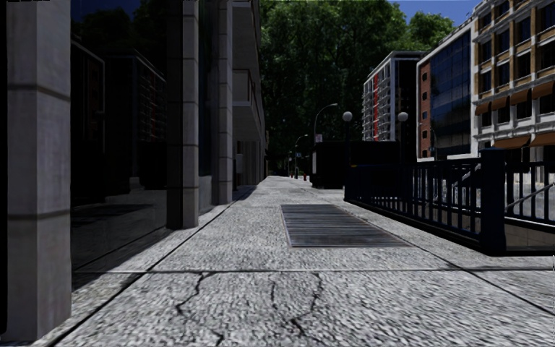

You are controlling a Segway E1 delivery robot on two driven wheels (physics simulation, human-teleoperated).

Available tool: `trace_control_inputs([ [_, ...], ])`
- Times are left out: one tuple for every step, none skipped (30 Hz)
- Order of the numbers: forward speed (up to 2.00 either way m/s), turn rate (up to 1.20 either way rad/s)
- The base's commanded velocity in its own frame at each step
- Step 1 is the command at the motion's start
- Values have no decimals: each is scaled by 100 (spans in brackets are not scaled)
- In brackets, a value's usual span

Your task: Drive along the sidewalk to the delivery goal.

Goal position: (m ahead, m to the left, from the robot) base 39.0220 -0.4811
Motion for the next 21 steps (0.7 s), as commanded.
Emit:
trace_control_inputs([
  [200, 0],
  [200, 0],
  [200, 0],
  [200, 0],
  [200, 0],
  [200, 0],
  [200, 0],
  [200, 0],
  [200, 0],
  [200, 0],
  [200, 0],
  [200, 0],
  [200, 0],
  [200, 0],
  [200, 0],
  [200, 0],
  [200, 0],
  [200, 0],
  [200, 0],
  [200, 0],
  [200, 0],
])
